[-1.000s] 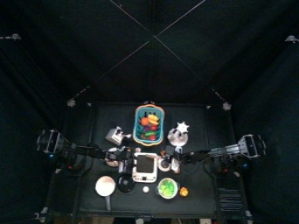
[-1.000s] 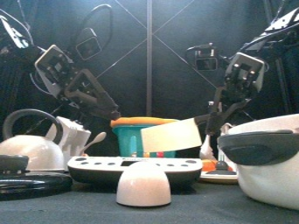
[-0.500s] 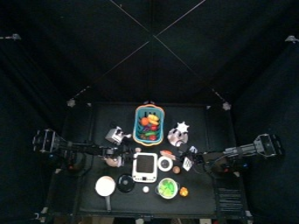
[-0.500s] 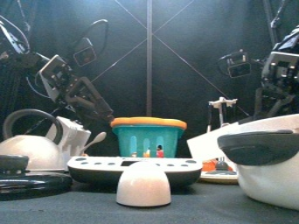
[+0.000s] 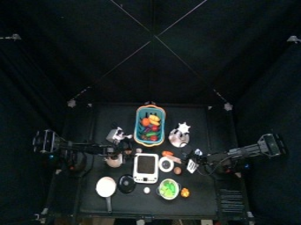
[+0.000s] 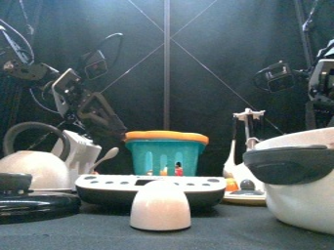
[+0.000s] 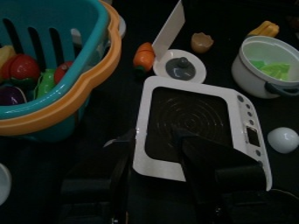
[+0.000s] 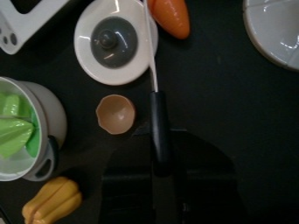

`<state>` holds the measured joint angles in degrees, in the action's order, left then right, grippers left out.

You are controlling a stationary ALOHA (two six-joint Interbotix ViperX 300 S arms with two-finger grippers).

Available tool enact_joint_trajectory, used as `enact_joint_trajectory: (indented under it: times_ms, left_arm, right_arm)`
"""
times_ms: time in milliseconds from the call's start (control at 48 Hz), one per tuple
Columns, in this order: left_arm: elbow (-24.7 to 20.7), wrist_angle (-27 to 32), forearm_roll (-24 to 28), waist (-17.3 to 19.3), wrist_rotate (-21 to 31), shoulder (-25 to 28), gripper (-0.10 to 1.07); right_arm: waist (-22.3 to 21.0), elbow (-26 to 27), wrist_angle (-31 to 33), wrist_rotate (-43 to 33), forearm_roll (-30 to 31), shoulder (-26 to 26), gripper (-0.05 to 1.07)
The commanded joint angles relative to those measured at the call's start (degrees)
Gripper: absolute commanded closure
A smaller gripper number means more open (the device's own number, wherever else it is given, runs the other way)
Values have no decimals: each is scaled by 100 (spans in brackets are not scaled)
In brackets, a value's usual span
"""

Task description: Grab egg top

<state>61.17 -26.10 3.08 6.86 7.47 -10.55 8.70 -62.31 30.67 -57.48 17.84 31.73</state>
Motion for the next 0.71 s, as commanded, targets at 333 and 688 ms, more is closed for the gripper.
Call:
enact_joint_trajectory:
  times_ms: [333, 688]
  left_arm:
    - [-35, -53, -9, 44, 9, -62, 21]
    - [-35, -26, -9, 44, 26, -53, 21]
  right_arm:
    - [-149, 62, -114, -35, 141, -9, 62]
    - [-237, 53, -44, -44, 149, 26, 25]
